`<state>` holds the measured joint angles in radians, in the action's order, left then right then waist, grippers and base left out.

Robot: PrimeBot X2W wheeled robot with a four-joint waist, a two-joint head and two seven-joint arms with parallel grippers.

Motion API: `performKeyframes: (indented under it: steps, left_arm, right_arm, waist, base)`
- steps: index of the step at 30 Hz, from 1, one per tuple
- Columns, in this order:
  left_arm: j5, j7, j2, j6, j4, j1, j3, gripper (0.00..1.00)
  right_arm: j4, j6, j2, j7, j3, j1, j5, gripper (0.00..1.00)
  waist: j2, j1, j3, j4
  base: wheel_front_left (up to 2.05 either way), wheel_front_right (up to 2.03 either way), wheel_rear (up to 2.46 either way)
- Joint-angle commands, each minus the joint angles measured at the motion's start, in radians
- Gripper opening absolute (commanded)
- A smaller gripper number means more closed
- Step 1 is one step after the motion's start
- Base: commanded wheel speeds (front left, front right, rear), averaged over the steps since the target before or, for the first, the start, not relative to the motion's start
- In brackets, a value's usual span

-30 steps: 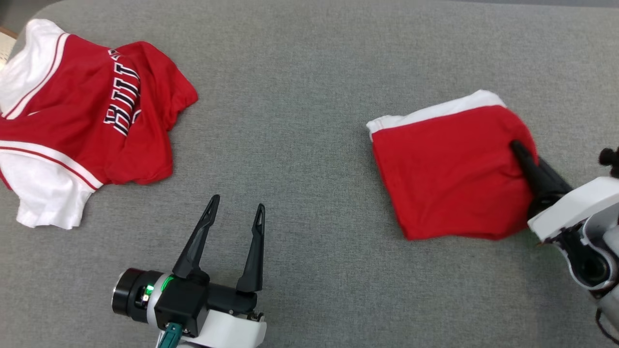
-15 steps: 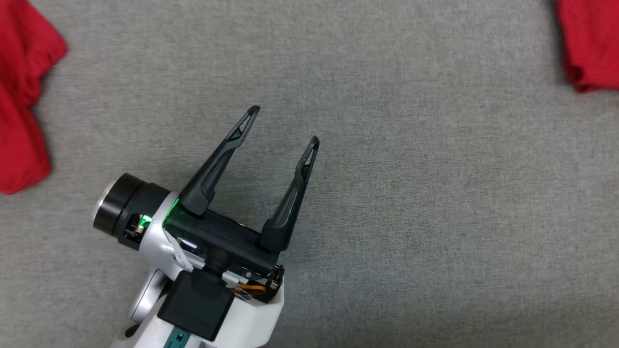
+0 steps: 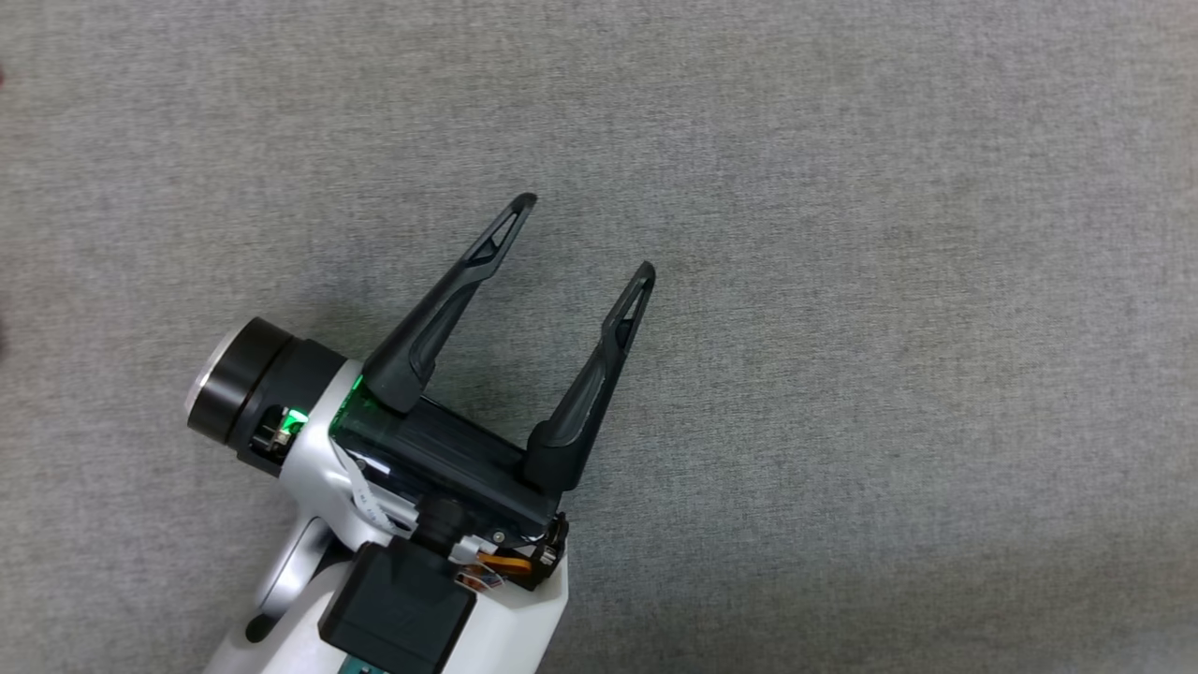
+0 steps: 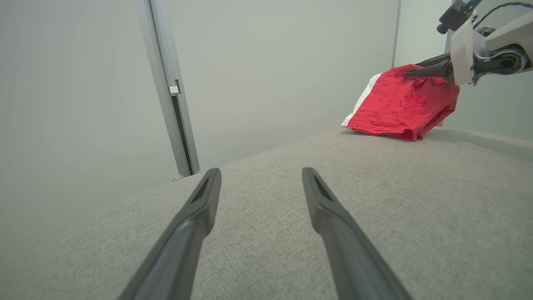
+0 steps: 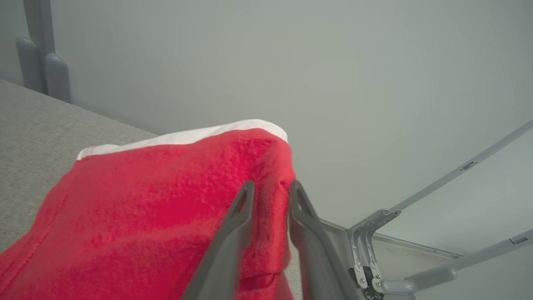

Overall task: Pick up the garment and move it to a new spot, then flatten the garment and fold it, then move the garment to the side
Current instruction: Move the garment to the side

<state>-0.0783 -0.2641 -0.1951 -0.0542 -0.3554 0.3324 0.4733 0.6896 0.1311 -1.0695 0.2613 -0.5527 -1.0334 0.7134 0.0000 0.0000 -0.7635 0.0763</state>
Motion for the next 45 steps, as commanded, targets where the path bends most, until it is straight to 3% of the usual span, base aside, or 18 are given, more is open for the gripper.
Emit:
performKeyframes:
  steps: [1,5,9,20,24,30,38,45]
  left_arm:
    - [0.005,0.0,0.0,-0.007,0.001,0.013,0.003,1.0]
    - [0.025,0.0,0.008,-0.033,0.011,0.02,0.012,1.0]
    - [0.065,0.0,0.023,-0.064,0.041,-0.017,0.0,1.0]
    - [0.202,0.0,0.079,-0.109,0.212,-0.202,-0.128,1.0]
    - [0.247,0.0,0.11,-0.09,0.285,-0.268,-0.209,1.0]
    - [0.214,0.0,0.131,-0.056,0.307,-0.377,-0.304,1.0]
    - [0.169,0.0,0.14,-0.035,0.269,-0.506,-0.344,1.0]
    - [0.229,0.0,0.143,-0.025,0.304,-0.565,-0.368,1.0]
  right_arm:
    - [0.013,-0.001,0.01,0.005,0.012,-0.021,-0.036,1.0]
    - [0.033,-0.001,0.072,0.005,0.116,-0.05,-0.226,1.0]
    - [-0.05,-0.001,0.242,0.003,0.23,0.072,-0.354,1.0]
    - [-0.292,-0.001,0.71,0.003,0.356,0.518,-0.415,1.0]
    - [-0.365,-0.001,0.843,0.003,0.399,0.676,-0.452,1.0]
    - [-0.484,-0.001,0.942,0.003,0.386,0.886,-0.524,1.0]
    - [-0.519,-0.001,0.979,0.003,0.418,1.063,-0.527,1.0]
    - [-0.511,-0.001,0.985,0.003,0.431,1.115,-0.515,1.0]
  waist:
    - [0.0,0.0,0.007,-0.011]
    - [0.0,0.0,0.044,-0.041]
    - [0.0,0.0,0.127,-0.063]
    - [0.0,0.0,0.416,-0.093]
    - [0.0,0.0,0.518,-0.101]
    - [0.0,0.0,0.654,-0.087]
    - [0.0,0.0,0.746,-0.066]
    - [0.0,0.0,0.774,-0.054]
  base:
    - [0.0,0.0,0.0]
    - [0.0,0.0,0.0]
    - [0.0,0.0,0.0]
    - [0.0,0.0,0.0]
    - [0.0,0.0,0.0]
    - [0.0,0.0,0.0]
    - [0.0,0.0,0.0]
    - [0.0,0.0,0.0]
